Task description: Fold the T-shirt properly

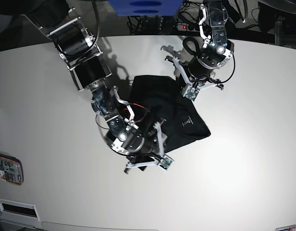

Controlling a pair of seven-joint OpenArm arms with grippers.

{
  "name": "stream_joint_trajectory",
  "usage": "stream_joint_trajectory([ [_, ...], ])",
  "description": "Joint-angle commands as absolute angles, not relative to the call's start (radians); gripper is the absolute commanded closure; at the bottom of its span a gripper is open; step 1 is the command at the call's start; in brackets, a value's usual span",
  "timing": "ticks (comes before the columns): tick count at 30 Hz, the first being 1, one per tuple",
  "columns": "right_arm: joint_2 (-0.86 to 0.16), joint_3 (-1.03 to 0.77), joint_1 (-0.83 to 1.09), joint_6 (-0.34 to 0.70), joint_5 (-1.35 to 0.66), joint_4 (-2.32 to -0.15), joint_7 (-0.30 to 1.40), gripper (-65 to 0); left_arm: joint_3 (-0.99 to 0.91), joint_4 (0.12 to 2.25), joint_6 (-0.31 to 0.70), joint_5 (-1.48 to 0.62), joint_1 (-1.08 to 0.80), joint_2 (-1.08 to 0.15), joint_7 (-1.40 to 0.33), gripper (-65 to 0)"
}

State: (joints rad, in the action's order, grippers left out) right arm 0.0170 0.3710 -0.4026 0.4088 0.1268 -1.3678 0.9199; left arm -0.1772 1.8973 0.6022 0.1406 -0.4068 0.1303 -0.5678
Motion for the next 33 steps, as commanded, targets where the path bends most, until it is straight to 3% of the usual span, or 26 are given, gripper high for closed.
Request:
stream_joint_trajectory([
  [1, 0.018, 0.369, -0.432, 0.403, 0.131, -1.353, 0.88, -28.9, -0.173, 1.899, 0.602, 0.127, -0.403, 0.136, -0.55, 0.0],
  [8, 0.016, 0.369, -0.433, 0.403, 0.131, -1.087, 0.644, -28.9, -0.176, 1.779, 0.602, 0.12, -0.397, 0.131, -0.547, 0.0],
  [17, -0.028, 0.363, -0.43, 0.403, 0.131, -1.063, 0.619, -28.9, -0.263, 1.669, 0.602, 0.128, -0.3, 0.127, -0.456, 0.0],
  [29, -0.17, 0.36, -0.424, 0.403, 0.13, -1.313, 0.73, -28.9, -0.286, 1.603, 0.602, 0.133, -0.134, 0.03, -0.46, 0.0],
  [33, -0.203, 0.36, -0.3, 0.403, 0.13, -1.425, 0.756, -28.9, -0.283, 1.601, 0.602, 0.133, -0.097, 0.018, -0.46, 0.0],
])
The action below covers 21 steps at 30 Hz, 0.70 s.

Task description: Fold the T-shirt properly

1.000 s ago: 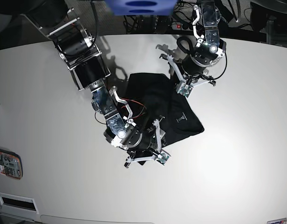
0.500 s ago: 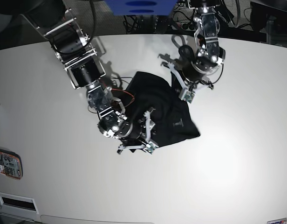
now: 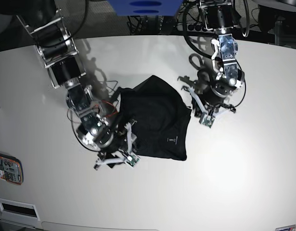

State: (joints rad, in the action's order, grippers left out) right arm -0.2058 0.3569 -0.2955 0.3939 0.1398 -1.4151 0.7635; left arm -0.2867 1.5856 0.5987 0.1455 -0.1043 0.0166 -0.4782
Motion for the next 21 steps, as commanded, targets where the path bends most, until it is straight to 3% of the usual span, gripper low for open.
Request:
stream_joint_trajectory([
  [1, -0.206, 0.36, -0.277, 0.403, 0.131, -1.457, 0.766, -28.9, -0.282, 1.601, 0.602, 0.133, -0.096, 0.018, -0.46, 0.0],
  [12, -0.22, 0.361, -0.127, 0.403, 0.136, -1.543, 0.773, -28.9, -0.278, 1.363, 0.602, 0.131, 0.008, 0.015, -0.452, 0.0],
  [21, -0.255, 0.334, 0.108, 0.403, 0.136, -1.81, 0.774, -28.9, -0.277, 1.308, 0.602, 0.14, 0.133, -0.001, -0.456, 0.0],
])
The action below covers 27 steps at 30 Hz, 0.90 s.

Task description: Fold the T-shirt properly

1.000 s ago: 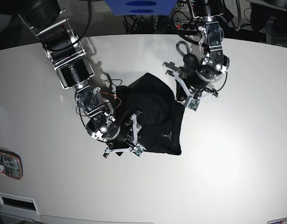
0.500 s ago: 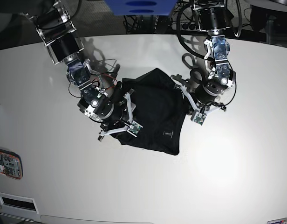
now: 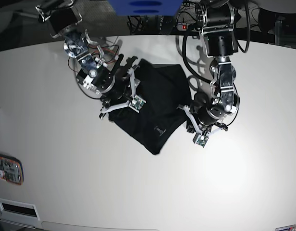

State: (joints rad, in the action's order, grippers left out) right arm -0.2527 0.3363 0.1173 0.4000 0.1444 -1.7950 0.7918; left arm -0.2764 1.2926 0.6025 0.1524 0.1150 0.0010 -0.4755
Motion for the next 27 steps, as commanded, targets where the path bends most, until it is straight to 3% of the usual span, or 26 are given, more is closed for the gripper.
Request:
stream_joint_trajectory([
  [1, -0.255, 0.329, 0.145, 0.403, 0.136, -1.845, 0.774, -28.9, -0.277, 1.308, 0.602, 0.165, 0.145, 0.001, -0.456, 0.0],
  [8, -0.255, 0.332, 0.341, 0.403, 0.137, -1.919, 0.774, -28.9, -0.239, 1.307, 0.602, 0.275, 0.173, 0.051, -0.453, 0.0],
  [14, -0.254, 0.39, 0.355, 0.403, 0.137, -1.92, 0.774, -28.9, -0.162, 1.251, 0.598, 0.277, 0.225, 0.051, -0.453, 0.0],
  [20, -0.236, 0.414, 0.344, 0.403, 0.137, -1.922, 0.774, -28.9, -0.16, 1.125, 0.501, 0.275, 0.297, 0.051, -0.449, 0.0],
  [27, -0.226, 0.394, 0.308, 0.403, 0.139, -1.957, 0.823, -28.9, -0.177, 1.423, 0.486, 0.274, 0.173, 0.027, -0.452, 0.0],
])
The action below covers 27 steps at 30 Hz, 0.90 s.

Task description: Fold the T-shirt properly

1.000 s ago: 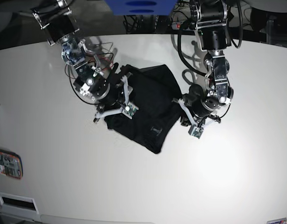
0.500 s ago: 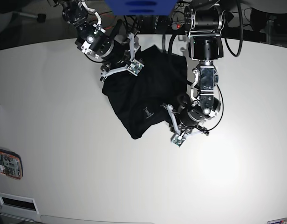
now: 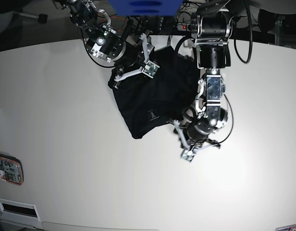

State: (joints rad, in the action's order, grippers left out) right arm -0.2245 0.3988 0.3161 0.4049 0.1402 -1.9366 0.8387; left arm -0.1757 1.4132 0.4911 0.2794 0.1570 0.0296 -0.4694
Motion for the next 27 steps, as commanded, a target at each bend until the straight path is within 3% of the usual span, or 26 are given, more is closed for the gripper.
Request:
stream_joint_trajectory([
  [1, -0.226, 0.38, 0.295, 0.403, 0.139, -1.957, 0.837, -28.9, -0.189, 1.497, 0.486, 0.272, 0.131, 0.025, -0.452, 0.0],
  [7, -0.229, 0.269, 0.278, 0.403, 0.139, -1.966, 0.843, -28.9, -0.286, 1.882, 0.486, 0.229, -0.143, 0.068, -0.458, 0.0],
  [11, -0.229, 0.196, 0.269, 0.403, 0.139, -1.968, 0.845, -28.9, -0.3, 1.969, 0.486, 0.079, -0.329, 0.107, -0.45, 0.0],
  [16, -0.229, 0.156, 0.243, 0.403, 0.139, -1.969, 0.849, -28.9, -0.297, 1.874, 0.486, -0.061, -0.36, 0.108, -0.45, 0.0],
  [27, -0.239, 0.073, 0.202, 0.403, 0.139, -1.971, 0.885, -28.9, -0.14, 1.598, 0.401, -0.062, -0.242, 0.108, -0.418, 0.0],
])
